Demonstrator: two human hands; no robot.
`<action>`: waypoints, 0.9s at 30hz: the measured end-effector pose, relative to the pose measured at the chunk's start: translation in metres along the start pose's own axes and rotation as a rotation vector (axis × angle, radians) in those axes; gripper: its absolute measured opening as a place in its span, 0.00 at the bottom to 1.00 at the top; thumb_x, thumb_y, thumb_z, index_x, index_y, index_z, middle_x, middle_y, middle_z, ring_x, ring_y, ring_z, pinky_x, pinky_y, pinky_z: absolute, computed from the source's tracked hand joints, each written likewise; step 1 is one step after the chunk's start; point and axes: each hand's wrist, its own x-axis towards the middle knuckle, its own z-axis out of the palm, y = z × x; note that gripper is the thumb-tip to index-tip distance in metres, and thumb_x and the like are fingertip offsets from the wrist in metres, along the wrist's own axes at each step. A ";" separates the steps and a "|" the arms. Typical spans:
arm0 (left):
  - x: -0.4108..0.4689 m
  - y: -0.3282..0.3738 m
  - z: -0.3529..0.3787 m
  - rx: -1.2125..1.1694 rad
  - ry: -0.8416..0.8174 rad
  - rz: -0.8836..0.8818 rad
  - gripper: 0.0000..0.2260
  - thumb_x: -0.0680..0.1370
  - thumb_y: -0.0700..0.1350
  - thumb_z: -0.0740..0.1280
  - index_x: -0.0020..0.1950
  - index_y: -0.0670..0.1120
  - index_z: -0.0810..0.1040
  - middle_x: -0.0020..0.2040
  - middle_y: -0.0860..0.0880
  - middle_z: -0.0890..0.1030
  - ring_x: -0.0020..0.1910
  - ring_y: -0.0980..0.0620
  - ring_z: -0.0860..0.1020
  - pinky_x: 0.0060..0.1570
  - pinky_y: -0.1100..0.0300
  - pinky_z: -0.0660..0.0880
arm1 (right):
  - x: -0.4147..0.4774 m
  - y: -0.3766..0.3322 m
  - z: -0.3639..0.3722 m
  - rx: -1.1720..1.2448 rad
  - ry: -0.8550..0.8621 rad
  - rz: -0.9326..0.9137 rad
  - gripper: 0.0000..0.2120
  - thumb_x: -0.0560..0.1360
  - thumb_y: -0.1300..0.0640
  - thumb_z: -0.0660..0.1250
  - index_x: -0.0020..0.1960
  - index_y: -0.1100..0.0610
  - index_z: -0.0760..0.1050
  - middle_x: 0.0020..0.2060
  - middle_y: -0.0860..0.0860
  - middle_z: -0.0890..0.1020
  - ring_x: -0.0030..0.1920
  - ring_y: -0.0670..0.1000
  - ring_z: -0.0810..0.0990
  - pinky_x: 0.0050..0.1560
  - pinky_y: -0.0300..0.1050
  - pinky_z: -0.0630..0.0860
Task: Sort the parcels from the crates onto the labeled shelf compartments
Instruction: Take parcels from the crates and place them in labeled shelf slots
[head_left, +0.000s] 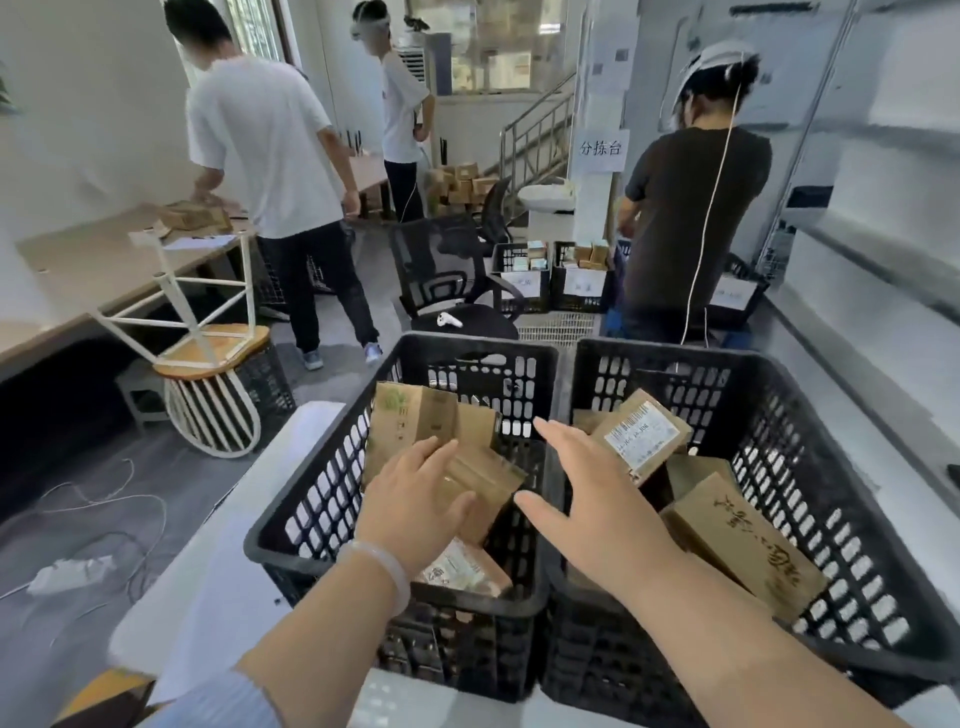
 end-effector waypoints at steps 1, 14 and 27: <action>0.006 -0.004 0.002 -0.003 -0.007 -0.013 0.29 0.80 0.61 0.61 0.79 0.55 0.60 0.78 0.54 0.62 0.77 0.53 0.59 0.77 0.54 0.57 | 0.010 0.001 0.003 0.017 -0.016 0.002 0.34 0.76 0.38 0.63 0.77 0.40 0.52 0.75 0.38 0.57 0.75 0.41 0.54 0.71 0.44 0.59; 0.104 -0.053 0.042 -0.230 -0.251 -0.129 0.28 0.80 0.59 0.62 0.79 0.53 0.62 0.77 0.53 0.65 0.76 0.51 0.61 0.76 0.49 0.60 | 0.094 0.005 0.039 0.101 -0.058 0.218 0.31 0.79 0.46 0.63 0.77 0.43 0.54 0.74 0.39 0.60 0.72 0.38 0.58 0.67 0.33 0.56; 0.165 -0.081 0.099 -0.469 -0.673 -0.290 0.29 0.81 0.59 0.60 0.79 0.49 0.61 0.74 0.45 0.70 0.70 0.44 0.71 0.67 0.54 0.69 | 0.123 -0.002 0.114 0.203 -0.074 0.581 0.33 0.78 0.45 0.64 0.78 0.45 0.54 0.76 0.43 0.59 0.75 0.42 0.57 0.72 0.39 0.56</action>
